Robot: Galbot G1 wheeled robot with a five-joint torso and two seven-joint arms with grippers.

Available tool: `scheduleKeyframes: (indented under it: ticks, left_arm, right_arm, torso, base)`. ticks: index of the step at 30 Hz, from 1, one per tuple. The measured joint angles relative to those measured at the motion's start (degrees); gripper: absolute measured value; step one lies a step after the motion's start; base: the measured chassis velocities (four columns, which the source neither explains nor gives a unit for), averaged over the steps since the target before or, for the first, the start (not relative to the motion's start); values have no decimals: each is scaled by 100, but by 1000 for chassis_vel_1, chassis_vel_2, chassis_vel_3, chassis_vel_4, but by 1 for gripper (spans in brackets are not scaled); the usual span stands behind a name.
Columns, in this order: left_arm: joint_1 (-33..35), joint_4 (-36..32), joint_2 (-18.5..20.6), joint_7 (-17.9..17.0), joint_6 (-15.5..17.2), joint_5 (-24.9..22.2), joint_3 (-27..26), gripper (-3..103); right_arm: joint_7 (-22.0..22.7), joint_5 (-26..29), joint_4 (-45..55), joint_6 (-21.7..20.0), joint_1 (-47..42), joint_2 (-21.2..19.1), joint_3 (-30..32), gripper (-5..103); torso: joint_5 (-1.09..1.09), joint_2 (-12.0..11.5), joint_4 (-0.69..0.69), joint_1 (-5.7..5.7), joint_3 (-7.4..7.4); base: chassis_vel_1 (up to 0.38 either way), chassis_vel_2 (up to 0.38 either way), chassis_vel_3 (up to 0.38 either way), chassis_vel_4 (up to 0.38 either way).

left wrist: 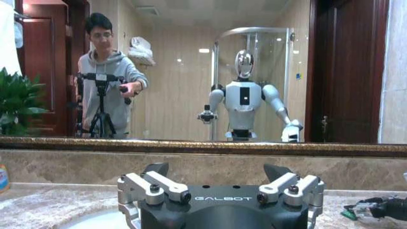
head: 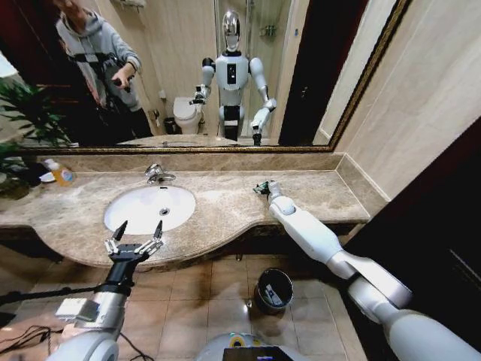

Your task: Pick up the trash from the sink and place it in the trash bin.

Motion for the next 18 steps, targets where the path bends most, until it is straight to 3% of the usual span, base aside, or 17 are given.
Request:
scheduleKeyframes:
  ticks: [11,13,18]
  left_arm:
    - [0,0,0,0,0,0,0,100]
    - [0,0,0,0,0,0,0,100]
    - [0,0,0,0,0,0,0,100]
  right_arm:
    - [-184,145,104,12,0,-129,13,46]
    - [-264,148,124,56,-15,-157,-1,37]
    - [-293,139,212,115,-59,-172,-17,27]
  torso:
    - [0,-1,-4,1,2]
    - [0,-1,-4,1,2]
    - [1,-2,-3,1,2]
  base:
    - [0,0,0,0]
    - [0,0,0,0]
    - [0,0,0,0]
